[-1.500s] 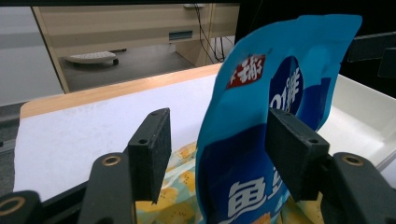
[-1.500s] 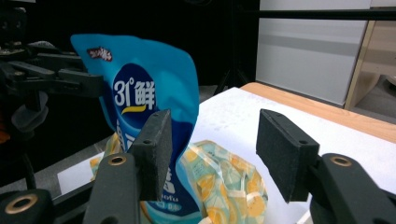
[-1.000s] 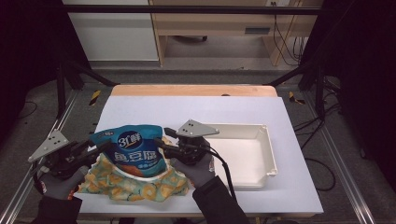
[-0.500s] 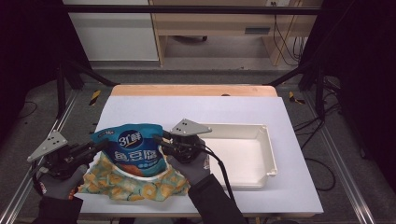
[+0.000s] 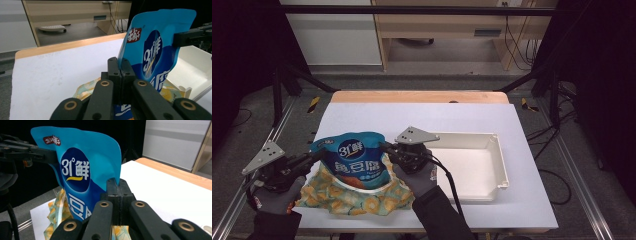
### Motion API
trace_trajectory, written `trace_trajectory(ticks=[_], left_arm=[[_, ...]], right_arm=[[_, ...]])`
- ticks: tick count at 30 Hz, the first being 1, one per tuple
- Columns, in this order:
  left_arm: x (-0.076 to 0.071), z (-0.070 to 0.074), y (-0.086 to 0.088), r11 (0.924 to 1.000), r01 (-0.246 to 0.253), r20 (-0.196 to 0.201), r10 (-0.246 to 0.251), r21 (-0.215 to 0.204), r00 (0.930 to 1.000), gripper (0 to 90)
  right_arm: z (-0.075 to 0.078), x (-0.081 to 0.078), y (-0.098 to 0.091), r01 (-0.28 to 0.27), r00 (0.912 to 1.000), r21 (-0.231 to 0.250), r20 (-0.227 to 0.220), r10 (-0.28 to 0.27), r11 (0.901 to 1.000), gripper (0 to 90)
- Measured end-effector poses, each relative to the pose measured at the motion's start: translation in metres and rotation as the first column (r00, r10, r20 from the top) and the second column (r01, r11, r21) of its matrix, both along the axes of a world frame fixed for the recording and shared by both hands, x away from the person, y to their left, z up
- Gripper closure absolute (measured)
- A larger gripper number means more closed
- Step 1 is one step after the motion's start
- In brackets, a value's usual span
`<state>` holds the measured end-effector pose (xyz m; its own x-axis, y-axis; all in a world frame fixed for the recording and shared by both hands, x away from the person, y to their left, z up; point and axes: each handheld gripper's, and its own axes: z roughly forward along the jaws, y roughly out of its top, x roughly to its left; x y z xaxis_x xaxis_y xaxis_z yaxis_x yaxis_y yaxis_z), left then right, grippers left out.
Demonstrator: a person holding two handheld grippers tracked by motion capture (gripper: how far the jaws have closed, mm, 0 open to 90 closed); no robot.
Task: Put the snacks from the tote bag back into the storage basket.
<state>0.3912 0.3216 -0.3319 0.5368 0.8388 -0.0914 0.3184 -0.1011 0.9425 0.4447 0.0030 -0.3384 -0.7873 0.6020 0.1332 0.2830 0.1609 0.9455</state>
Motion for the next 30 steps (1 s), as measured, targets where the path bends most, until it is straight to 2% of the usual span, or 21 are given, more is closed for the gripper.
trace_trajectory(ticks=[12,18,30], left_arm=[[-0.001,0.004,-0.005,0.9995,-0.028,0.011,0.028,0.018,0.9996,90.0],[-0.004,0.018,-0.004,0.9996,-0.027,0.044,0.026,0.006,0.9987,90.0],[-0.004,0.036,-0.008,0.9999,-0.014,0.068,0.014,-0.002,0.9976,90.0]], right_arm=[[0.005,-0.002,-0.001,0.011,0.9999,0.001,0.000,-0.011,0.9999,90.0],[0.016,-0.004,-0.001,0.011,0.9996,0.010,0.024,-0.011,0.9999,90.0],[0.033,-0.006,-0.007,0.006,0.9988,0.023,0.048,-0.007,0.9997,90.0]])
